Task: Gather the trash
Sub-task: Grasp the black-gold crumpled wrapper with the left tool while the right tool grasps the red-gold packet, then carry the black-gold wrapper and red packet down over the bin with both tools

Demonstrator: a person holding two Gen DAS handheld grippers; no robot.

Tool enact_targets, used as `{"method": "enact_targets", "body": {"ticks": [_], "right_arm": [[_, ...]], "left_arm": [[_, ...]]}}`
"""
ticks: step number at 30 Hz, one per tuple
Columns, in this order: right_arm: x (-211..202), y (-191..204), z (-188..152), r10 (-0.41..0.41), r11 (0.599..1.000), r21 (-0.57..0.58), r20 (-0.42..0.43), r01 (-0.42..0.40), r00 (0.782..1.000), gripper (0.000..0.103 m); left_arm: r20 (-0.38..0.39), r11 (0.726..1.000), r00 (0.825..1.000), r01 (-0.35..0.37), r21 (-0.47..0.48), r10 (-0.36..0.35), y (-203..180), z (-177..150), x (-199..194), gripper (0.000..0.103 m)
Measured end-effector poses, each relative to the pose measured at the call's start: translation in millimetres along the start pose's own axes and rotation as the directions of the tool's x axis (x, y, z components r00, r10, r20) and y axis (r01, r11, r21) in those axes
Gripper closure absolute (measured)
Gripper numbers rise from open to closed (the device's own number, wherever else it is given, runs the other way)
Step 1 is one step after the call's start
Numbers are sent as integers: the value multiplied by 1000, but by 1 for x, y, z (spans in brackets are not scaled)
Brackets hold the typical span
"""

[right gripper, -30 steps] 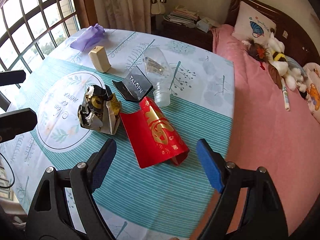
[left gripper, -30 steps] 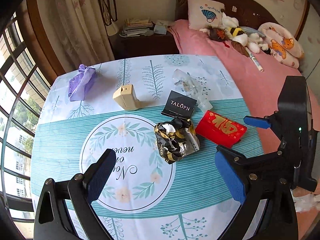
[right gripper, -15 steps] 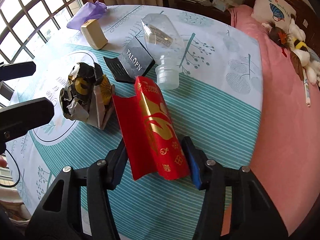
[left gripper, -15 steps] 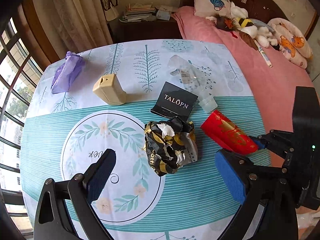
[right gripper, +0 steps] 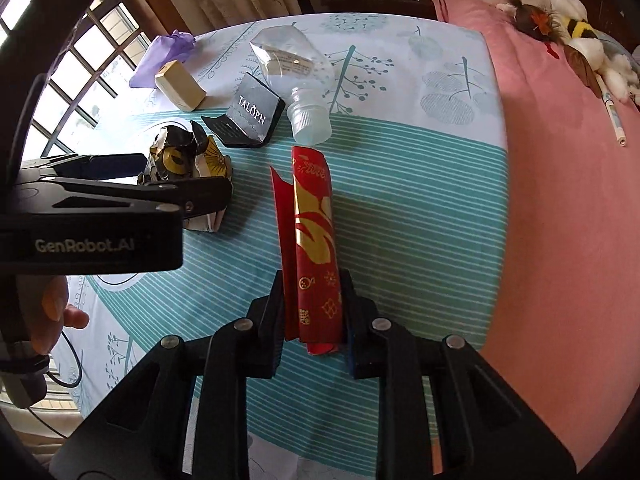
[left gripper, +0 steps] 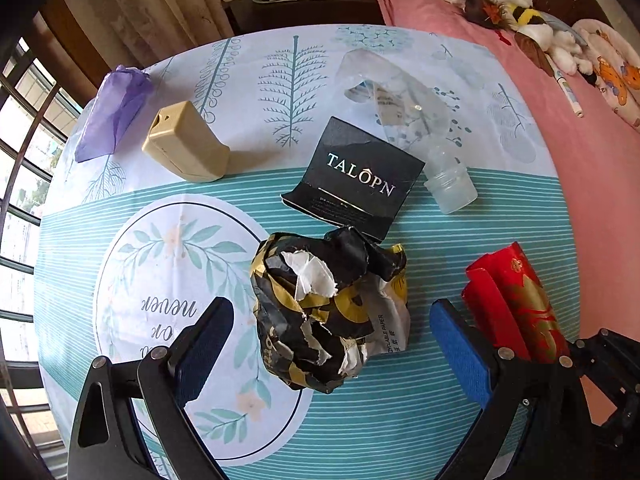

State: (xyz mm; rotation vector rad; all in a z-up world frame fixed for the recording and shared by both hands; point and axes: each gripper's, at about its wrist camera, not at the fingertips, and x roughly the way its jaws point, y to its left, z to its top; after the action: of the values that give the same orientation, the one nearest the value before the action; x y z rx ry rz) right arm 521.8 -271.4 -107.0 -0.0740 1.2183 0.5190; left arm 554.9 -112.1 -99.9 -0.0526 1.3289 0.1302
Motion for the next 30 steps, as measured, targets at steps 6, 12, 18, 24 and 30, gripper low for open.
{"method": "enact_targets", "body": {"ticks": [6,12,18,24,30], "right_arm": [[-3,7,-5,6,1000,7,2,-6,1000,83],[-4,10,-9,-6,1000,19,8,6,1000,84],[-8,18,-19,6,998,56,-10,-5,1000,85],[-21,44,-40,10,998,64,-14,-9,1000,85],[-40,82,-73,42,994,103,-20,-39,999,86]], "left_arm": [[-17,1000,1000,25,-13,-25,0,-6,7,31],[27,999,999,34,-7,-34,3,-21,-8,39],[59,1000,998,1,10,-1,17,-57,-36,39],[91,999,996,18,26,-21,55,-111,-75,39],[119,999,992,34,43,-39,94,-166,-118,39]]}}
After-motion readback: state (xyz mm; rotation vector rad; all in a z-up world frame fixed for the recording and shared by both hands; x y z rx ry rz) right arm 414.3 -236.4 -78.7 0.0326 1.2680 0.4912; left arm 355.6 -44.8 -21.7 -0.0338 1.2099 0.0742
